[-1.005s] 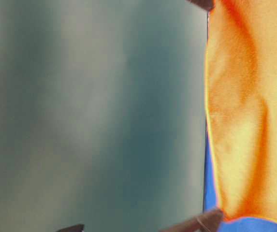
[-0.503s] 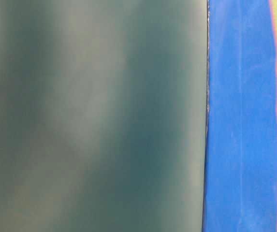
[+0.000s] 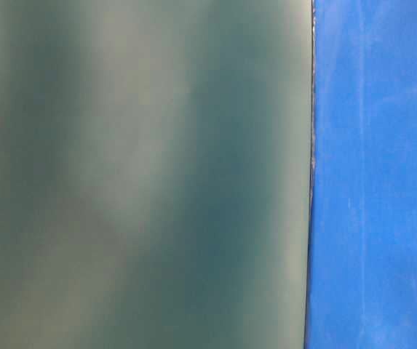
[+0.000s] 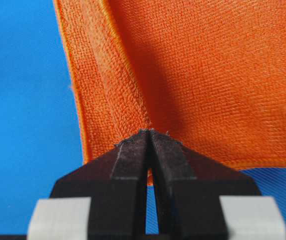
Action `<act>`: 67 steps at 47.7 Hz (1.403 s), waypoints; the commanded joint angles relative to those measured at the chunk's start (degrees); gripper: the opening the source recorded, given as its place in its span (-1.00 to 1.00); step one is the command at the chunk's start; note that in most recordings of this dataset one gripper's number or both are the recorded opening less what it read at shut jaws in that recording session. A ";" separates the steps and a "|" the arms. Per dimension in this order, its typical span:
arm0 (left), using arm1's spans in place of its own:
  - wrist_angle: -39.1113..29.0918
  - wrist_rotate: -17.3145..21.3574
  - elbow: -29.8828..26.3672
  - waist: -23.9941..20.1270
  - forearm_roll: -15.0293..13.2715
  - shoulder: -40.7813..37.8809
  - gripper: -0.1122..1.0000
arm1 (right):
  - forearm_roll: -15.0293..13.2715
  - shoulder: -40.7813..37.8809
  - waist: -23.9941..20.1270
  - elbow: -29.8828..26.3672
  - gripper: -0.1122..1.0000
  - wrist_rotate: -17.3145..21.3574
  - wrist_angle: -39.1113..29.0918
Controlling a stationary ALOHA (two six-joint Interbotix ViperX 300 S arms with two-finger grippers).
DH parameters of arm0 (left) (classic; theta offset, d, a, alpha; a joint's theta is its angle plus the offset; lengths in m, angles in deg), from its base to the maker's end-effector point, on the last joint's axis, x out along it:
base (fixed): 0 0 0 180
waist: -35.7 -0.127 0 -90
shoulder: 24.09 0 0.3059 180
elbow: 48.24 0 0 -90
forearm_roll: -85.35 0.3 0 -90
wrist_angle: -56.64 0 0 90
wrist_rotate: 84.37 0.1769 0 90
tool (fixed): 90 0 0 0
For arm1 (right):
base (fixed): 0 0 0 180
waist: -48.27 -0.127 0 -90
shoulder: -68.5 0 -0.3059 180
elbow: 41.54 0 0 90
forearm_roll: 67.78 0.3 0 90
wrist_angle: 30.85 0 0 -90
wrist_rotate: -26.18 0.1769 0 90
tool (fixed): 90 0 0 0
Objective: Fold the orange towel.
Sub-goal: 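Fold the far edge toward the near edge with both grippers, release, then grasp the folded towel's left and right ends with both grippers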
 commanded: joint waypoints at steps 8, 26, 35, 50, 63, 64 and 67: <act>2.37 0.09 -0.79 -1.41 0.00 0.09 -0.77 | 0.26 0.53 -0.26 -1.05 -0.77 0.62 0.35; -1.58 1.49 -0.79 -2.11 0.18 7.73 0.70 | -2.81 8.96 1.41 -0.53 0.31 -0.09 -3.25; -1.05 4.75 0.97 -8.26 0.18 11.07 0.63 | -5.19 12.39 9.76 1.49 0.29 -0.09 -3.69; 3.16 5.45 1.41 -14.59 0.18 6.33 0.63 | -7.73 6.42 13.36 0.62 0.29 -0.18 -3.43; 6.33 5.01 0.79 -15.56 0.09 -2.37 0.58 | -8.09 -2.20 13.54 -0.97 0.27 -0.09 -0.97; 6.33 4.92 0.88 -15.56 0.09 -2.55 0.57 | -8.09 -2.64 13.54 -1.05 0.27 0.00 -0.79; 6.15 4.66 0.97 -15.56 0.09 -2.81 0.49 | -8.09 -3.16 13.54 -0.97 0.26 -0.09 -0.70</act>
